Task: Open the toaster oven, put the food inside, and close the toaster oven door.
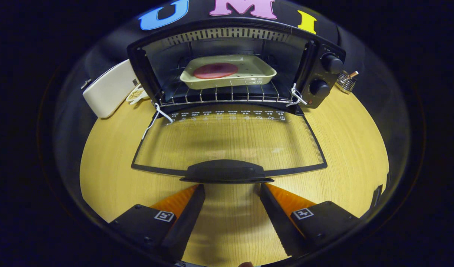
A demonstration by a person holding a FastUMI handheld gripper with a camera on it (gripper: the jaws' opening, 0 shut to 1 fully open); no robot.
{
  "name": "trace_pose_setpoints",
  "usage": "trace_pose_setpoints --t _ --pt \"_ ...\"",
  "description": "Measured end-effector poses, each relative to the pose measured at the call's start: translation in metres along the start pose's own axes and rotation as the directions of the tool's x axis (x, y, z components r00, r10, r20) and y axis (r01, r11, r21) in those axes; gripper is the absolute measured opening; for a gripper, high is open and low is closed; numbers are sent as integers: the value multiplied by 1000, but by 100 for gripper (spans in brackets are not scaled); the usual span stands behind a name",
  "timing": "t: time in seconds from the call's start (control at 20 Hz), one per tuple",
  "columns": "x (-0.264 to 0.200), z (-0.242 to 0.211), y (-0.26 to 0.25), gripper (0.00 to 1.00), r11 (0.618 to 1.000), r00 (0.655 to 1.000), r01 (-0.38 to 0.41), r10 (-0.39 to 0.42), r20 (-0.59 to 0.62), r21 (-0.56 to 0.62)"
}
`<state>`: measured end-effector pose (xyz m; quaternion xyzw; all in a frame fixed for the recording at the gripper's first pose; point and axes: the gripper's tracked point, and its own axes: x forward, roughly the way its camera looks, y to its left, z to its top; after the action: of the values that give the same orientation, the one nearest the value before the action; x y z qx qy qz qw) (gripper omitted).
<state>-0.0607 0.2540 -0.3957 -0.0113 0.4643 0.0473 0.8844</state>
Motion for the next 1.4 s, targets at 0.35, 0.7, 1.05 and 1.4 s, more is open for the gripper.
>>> trace_pose_setpoints --t 0.35,0.7,1.05,1.4 --pt "-10 3 0 98 1000 999 4 -4 37 -8" --pt "-33 15 0 98 1000 991 -8 10 131 -19" --pt "-57 34 4 98 1000 973 -19 24 228 -25" --pt "-83 78 5 99 999 938 -20 31 346 -34"
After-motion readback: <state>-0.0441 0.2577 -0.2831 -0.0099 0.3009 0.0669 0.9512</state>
